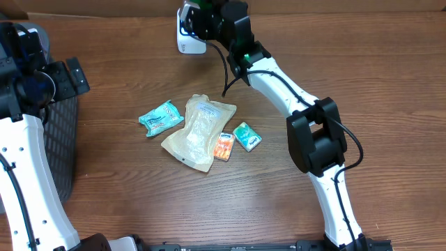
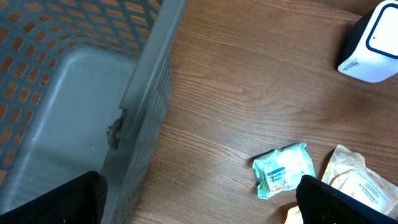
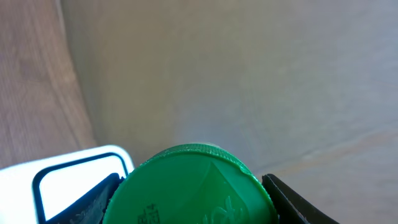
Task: Scan the item barcode
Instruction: 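Hold the jar in front of the scanner window with the right gripper, then carry the jar right and set it down, then release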
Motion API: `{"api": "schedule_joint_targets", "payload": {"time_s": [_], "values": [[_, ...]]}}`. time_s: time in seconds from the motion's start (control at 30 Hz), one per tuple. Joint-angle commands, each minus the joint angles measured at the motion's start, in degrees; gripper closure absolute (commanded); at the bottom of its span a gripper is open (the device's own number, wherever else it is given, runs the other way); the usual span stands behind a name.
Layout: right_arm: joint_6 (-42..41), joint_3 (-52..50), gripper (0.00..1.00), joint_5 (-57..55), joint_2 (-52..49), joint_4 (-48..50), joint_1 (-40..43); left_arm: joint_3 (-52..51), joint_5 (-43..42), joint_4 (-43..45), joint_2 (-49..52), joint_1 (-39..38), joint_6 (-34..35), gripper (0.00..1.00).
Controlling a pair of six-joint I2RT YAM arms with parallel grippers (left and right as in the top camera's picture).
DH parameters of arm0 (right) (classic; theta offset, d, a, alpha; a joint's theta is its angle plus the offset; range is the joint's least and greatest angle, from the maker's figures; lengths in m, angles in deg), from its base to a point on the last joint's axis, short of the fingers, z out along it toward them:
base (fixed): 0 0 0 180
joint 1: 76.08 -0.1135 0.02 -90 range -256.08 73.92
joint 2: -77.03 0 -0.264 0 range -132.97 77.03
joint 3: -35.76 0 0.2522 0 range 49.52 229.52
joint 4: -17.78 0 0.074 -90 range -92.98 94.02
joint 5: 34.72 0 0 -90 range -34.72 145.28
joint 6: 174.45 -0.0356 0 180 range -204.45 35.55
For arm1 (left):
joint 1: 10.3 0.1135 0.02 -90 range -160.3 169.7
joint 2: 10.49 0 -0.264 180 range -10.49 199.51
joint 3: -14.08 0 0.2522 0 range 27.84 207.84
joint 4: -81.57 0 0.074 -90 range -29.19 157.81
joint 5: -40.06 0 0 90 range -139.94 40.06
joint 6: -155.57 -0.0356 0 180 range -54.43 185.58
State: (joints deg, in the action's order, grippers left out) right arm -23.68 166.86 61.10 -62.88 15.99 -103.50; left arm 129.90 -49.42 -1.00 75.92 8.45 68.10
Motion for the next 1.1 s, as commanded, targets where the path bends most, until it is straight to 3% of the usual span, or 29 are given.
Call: {"api": "schedule_joint_targets", "payload": {"time_s": [0.0, 0.73, 0.9, 1.07], "values": [[3.0, 2.6, 0.60, 0.7, -2.2, 1.4, -0.1, 1.2, 0.1, 0.0, 0.1, 0.0, -1.3, 0.00], [3.7, 2.6, 0.59, 1.3, -4.5, 6.6, 0.1, 1.2, 0.1, 0.0, 0.1, 0.0, -1.3, 0.00], [-5.0, 2.6, 0.60, 1.4, -2.6, 6.4, 0.1, 1.2, 0.1, 0.0, 0.1, 0.0, -1.3, 0.00], [-16.9, 2.6, 0.60, 1.3, 3.9, -0.6, 0.2, 1.2, 0.1, 0.0, 0.1, 0.0, -1.3, 0.01]]}}
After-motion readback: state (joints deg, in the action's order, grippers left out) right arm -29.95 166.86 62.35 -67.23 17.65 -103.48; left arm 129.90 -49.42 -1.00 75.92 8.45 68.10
